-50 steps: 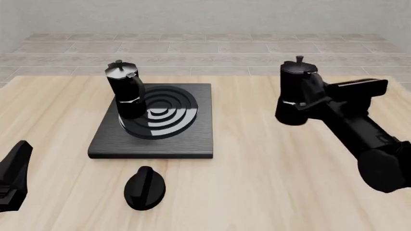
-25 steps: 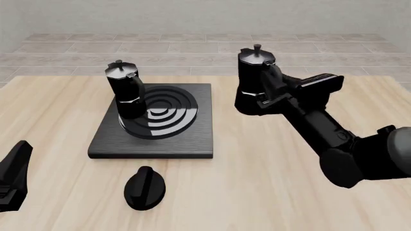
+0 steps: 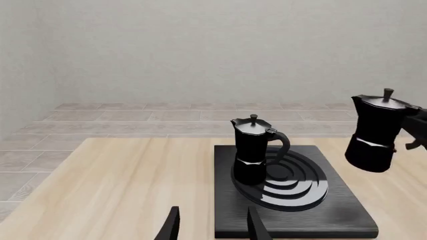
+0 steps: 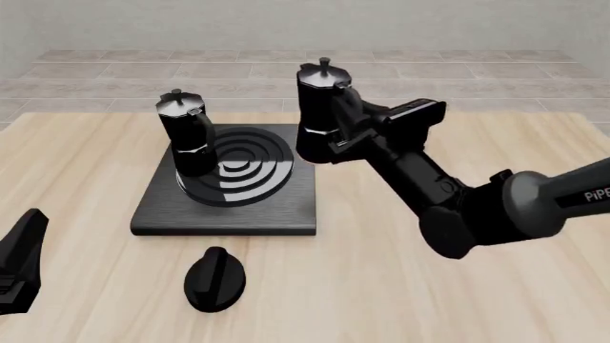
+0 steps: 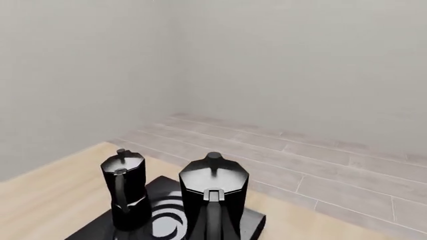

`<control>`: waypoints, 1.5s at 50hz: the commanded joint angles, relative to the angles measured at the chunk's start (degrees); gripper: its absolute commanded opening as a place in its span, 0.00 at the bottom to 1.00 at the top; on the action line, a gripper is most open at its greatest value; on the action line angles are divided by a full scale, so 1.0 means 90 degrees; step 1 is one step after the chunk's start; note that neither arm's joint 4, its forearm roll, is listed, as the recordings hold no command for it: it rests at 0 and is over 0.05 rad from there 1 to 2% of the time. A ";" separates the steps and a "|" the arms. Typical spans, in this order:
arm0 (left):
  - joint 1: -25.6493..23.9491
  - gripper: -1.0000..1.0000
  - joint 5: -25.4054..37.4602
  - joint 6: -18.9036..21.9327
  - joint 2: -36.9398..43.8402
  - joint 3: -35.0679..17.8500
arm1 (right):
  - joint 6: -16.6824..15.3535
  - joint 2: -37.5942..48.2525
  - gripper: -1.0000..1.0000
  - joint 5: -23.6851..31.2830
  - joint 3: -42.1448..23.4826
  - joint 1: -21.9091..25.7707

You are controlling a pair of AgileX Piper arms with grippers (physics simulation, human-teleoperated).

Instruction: Put both moka pots on the stove.

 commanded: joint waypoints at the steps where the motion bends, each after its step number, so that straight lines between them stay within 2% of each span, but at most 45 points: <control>1: 0.0000 1.00 0.0000 0.0000 0.0000 0.0000 | 0.0167 0.0273 0.00 0.0129 -0.0709 0.0301; 17: 0.0000 1.00 0.0000 0.0000 0.0000 0.0000 | 0.0347 0.0925 0.00 0.0307 -0.1315 0.0320; 32: 0.0000 1.00 0.0000 0.0000 0.0000 0.0000 | 0.0355 0.1103 0.00 0.0484 -0.1700 0.0510; 47: 0.0000 1.00 0.0000 0.0000 0.0000 0.0000 | 0.0530 0.1225 0.00 0.0612 -0.2057 0.0723; 61: 0.0000 1.00 0.0000 0.0000 0.0000 0.0000 | 0.0510 0.1590 0.00 0.0769 -0.2401 0.0754; 64: 0.0000 1.00 0.0000 0.0000 0.0000 0.0000 | 0.0385 0.1709 0.00 0.0898 -0.2531 0.0767; 75: 0.0000 1.00 0.0000 0.0000 0.0000 0.0000 | 0.0441 0.1992 0.00 0.1097 -0.2820 0.0732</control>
